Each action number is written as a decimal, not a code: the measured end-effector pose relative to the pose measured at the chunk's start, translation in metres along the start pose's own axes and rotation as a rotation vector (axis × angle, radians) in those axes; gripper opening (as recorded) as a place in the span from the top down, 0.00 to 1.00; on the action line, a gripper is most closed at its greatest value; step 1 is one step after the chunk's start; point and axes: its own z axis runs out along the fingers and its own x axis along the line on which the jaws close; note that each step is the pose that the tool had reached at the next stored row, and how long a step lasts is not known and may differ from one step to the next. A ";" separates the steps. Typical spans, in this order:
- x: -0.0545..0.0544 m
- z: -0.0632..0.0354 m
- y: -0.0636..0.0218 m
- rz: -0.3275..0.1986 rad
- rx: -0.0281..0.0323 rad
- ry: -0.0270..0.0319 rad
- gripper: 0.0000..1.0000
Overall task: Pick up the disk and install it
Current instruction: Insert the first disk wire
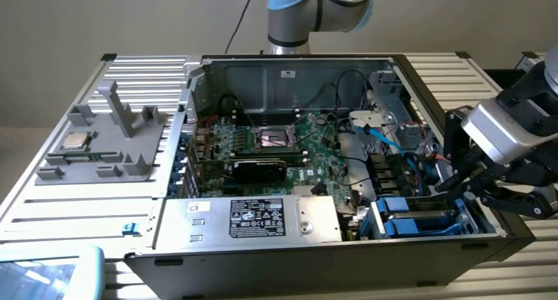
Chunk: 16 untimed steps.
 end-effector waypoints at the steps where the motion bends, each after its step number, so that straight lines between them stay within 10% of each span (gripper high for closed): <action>1: -0.001 0.0001 0.0004 0.000 -0.0020 0.0120 0.84; 10: -0.010 0.0014 0.0035 0.000 -0.0146 0.1419 0.84; 16: -0.016 0.0023 0.0055 0.000 -0.0262 0.2457 0.84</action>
